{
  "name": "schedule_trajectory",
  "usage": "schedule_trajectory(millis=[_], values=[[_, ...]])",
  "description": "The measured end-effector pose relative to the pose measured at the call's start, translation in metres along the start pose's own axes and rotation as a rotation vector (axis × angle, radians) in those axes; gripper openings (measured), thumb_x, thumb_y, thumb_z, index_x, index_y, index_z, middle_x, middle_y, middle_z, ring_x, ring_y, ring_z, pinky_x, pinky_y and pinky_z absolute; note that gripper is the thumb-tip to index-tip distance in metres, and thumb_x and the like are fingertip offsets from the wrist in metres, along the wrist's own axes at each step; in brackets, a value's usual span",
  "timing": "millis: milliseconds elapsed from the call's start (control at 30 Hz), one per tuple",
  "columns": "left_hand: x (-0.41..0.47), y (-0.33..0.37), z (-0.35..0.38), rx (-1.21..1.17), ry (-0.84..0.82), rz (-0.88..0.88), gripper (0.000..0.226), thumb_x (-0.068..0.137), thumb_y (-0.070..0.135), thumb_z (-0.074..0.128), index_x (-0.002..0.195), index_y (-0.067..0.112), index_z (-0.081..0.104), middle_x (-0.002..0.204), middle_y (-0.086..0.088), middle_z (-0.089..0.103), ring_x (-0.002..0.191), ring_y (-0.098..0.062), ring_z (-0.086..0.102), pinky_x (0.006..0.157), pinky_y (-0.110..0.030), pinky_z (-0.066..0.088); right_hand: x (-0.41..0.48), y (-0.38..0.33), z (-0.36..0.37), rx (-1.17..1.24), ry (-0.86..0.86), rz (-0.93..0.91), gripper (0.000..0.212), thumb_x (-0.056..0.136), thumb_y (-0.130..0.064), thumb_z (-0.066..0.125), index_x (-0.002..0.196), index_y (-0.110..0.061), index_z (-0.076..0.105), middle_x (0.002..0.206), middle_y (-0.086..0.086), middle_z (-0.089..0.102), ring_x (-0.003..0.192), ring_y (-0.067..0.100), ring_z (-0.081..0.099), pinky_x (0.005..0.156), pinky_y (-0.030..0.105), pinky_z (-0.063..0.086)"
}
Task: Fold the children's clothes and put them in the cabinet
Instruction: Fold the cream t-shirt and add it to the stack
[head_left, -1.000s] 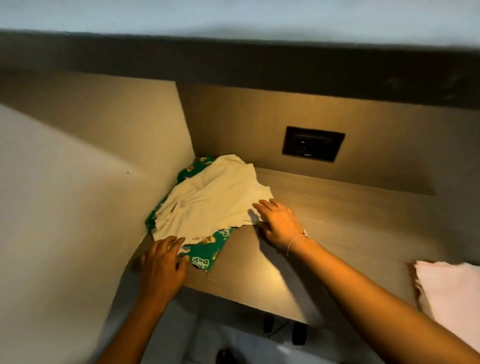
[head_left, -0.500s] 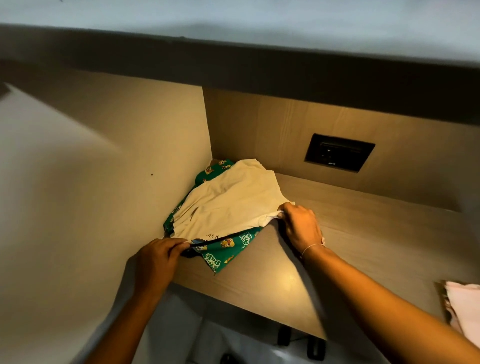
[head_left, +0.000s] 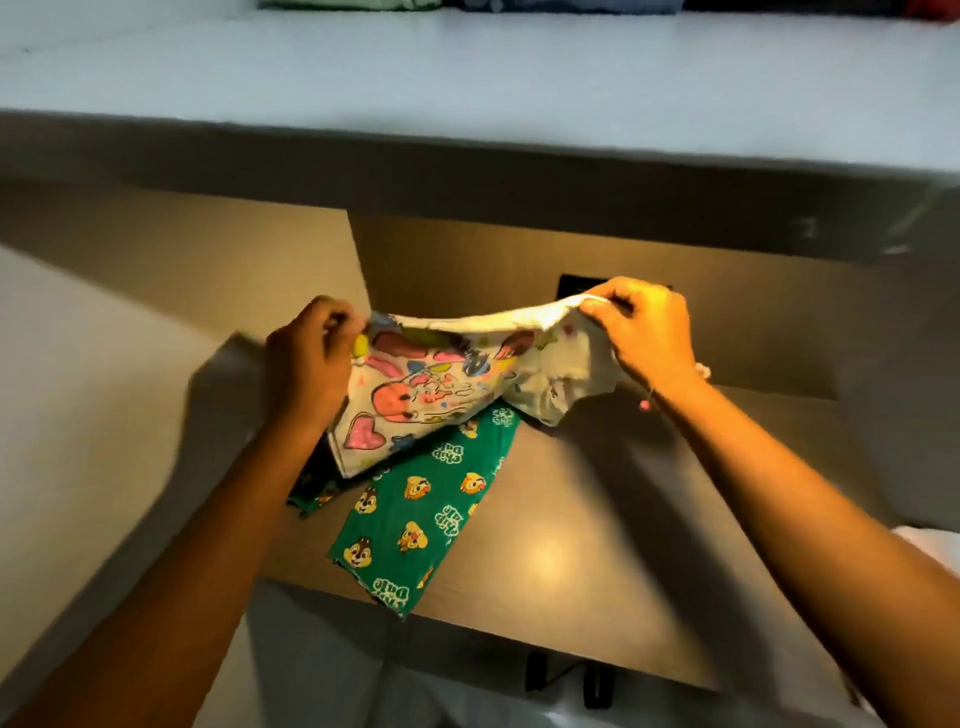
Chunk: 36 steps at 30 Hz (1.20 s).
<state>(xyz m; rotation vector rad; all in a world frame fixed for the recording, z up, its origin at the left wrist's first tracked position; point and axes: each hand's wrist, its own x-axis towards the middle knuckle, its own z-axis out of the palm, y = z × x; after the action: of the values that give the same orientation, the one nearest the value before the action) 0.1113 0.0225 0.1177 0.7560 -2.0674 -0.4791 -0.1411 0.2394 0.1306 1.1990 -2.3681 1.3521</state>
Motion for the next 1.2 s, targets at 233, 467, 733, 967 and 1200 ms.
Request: schedule_trajectory(millis=[233,467,733,967,1200], values=[[0.056,0.096,0.06,-0.068,0.084,0.187,0.028,0.089,0.029,0.057,0.092,0.004,0.067,0.086,-0.02,0.07,0.081,-0.031,0.061,0.064,-0.025,0.037,0.02,0.027,-0.11,-0.143,0.057,0.463,0.032,0.099,-0.001,0.034,0.123,0.014,0.05,0.128,0.036,0.051,0.121,0.049,0.046,0.1,0.045,0.033],[-0.066,0.084,0.06,-0.119,-0.191,0.507,0.016,0.091,0.019,0.059,0.098,0.01,0.071,0.091,-0.009,0.071,0.083,-0.021,0.063,0.076,-0.027,0.049,-0.137,0.062,-0.161,-0.287,0.093,0.047,0.011,0.092,-0.03,0.061,0.098,-0.024,0.069,0.088,0.003,0.072,0.074,0.017,0.064,0.068,0.016,0.042],[-0.213,0.022,0.066,0.156,-0.828,0.417,0.038,0.089,0.062,0.042,0.091,0.034,0.067,0.098,0.014,0.065,0.095,-0.013,0.059,0.074,-0.031,0.043,-0.299,0.098,-0.111,-0.295,-0.505,0.336,0.026,0.089,-0.05,0.056,0.111,-0.042,0.066,0.12,-0.029,0.059,0.126,0.005,0.05,0.097,0.022,0.042],[-0.183,0.075,0.157,0.16,-0.842,0.351,0.057,0.097,0.055,0.034,0.144,0.024,0.041,0.155,-0.001,0.036,0.147,-0.024,0.023,0.116,-0.044,0.024,-0.236,0.114,-0.053,-0.396,-0.439,0.287,0.054,0.098,-0.051,0.035,0.147,-0.027,0.034,0.156,-0.004,0.028,0.147,0.019,0.018,0.118,0.031,0.009],[-0.185,0.033,0.179,0.203,-0.896,0.23,0.063,0.099,0.06,0.016,0.154,0.029,0.014,0.162,0.008,0.0,0.15,-0.015,-0.007,0.122,-0.04,-0.002,-0.226,0.167,-0.053,-0.579,-0.566,0.28,0.066,0.096,-0.057,0.016,0.152,-0.027,0.0,0.162,-0.003,-0.003,0.146,0.016,-0.013,0.111,0.028,-0.018]])
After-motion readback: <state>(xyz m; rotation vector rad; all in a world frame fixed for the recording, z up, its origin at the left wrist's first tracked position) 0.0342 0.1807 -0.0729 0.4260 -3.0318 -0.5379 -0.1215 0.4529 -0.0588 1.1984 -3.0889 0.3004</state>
